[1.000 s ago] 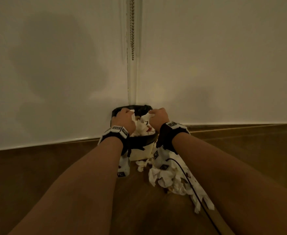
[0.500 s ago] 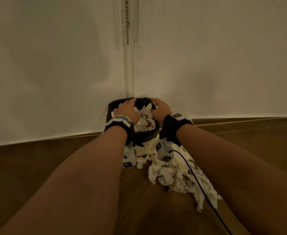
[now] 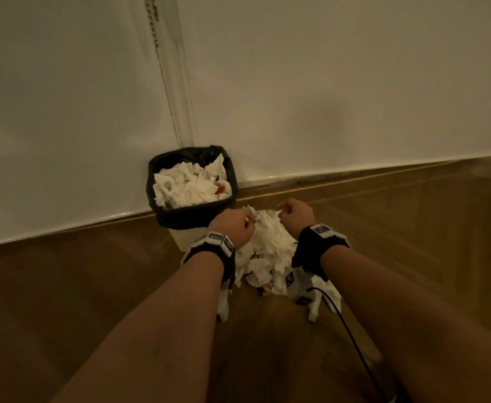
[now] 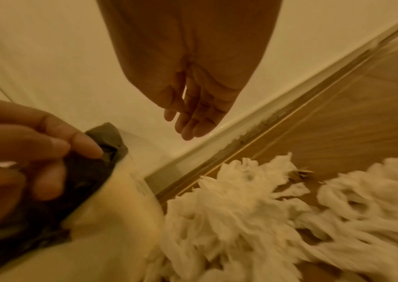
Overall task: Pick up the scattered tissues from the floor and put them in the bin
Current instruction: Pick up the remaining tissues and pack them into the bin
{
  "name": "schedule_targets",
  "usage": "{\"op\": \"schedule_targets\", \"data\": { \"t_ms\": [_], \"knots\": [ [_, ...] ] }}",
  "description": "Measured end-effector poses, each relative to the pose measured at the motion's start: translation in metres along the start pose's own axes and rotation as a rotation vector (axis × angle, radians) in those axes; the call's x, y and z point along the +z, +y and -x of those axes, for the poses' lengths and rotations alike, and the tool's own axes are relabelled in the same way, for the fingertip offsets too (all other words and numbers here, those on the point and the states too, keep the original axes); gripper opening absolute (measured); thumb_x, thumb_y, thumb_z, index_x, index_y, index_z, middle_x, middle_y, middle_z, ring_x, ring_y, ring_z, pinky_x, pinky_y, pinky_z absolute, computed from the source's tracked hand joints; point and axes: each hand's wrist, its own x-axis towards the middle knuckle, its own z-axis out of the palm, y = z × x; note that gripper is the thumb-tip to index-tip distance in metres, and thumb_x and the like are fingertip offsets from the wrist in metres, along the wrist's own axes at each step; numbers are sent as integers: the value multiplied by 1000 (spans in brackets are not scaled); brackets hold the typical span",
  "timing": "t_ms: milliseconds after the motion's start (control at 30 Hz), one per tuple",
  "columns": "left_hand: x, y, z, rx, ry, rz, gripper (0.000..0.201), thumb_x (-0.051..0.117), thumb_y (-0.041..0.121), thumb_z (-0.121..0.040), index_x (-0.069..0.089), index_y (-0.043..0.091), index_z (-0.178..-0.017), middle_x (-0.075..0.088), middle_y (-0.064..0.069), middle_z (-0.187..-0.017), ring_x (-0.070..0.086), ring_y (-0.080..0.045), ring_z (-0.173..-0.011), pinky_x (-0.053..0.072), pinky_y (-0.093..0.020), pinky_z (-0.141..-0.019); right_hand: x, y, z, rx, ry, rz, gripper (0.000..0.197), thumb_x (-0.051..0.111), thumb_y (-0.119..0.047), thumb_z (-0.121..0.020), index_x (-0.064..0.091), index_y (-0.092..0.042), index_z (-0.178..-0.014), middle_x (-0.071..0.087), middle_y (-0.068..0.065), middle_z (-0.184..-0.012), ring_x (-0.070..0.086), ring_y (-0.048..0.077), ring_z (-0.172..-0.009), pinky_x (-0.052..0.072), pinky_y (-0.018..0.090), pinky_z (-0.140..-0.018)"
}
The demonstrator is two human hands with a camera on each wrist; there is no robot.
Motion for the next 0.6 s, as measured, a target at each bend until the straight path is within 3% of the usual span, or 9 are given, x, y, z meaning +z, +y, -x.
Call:
{"op": "schedule_targets", "data": {
  "t_ms": [67, 167, 333, 433, 533, 600],
  "knots": [
    [28, 3, 5, -32, -67, 2, 23, 45, 24, -93, 61, 24, -110, 65, -4, -104, 60, -19, -89, 47, -28, -70, 0, 20, 5, 53, -23, 53, 31, 39, -3, -90, 67, -13, -97, 59, 19, -124, 56, 23, -96, 43, 30, -75],
    [63, 5, 7, -115, -157, 2, 24, 42, 21, -94, 59, 24, -111, 63, -4, -112, 60, -22, -96, 50, -30, -75, 0, 42, 14, 115, -65, 117, 35, 37, -2, -92, 69, -16, -97, 60, 12, -124, 58, 26, -93, 41, 29, -70],
    [93, 5, -1, -232, -133, -83, 30, 42, 15, -94, 58, 27, -117, 58, -7, -120, 56, -26, -107, 51, -40, -88, 10, 67, 23, 144, -182, 179, 34, 39, -3, -93, 70, -13, -105, 60, 14, -122, 60, 26, -90, 43, 29, -70],
    [102, -8, -11, -349, -128, -50, 36, 45, 16, -91, 51, 30, -124, 49, -7, -131, 45, -30, -122, 44, -47, -97, 20, 78, 26, 122, -185, 223, 28, 45, -11, -92, 69, -21, -104, 46, 13, -129, 48, 32, -115, 48, 37, -87],
    [107, -22, -22, -381, -153, -10, 42, 45, 18, -91, 46, 32, -130, 46, -10, -136, 42, -33, -125, 42, -44, -99, 29, 85, 30, 84, -231, 248, 33, 42, -15, -90, 68, -33, -102, 40, 10, -128, 35, 35, -123, 36, 47, -104],
    [110, -27, -28, -385, -182, 25, 46, 44, 18, -90, 43, 36, -133, 42, -10, -141, 41, -33, -126, 40, -43, -103, 32, 85, 32, 84, -322, 245, 39, 40, -15, -89, 66, -37, -109, 33, 10, -140, 27, 37, -130, 30, 51, -108]
  ]
}}
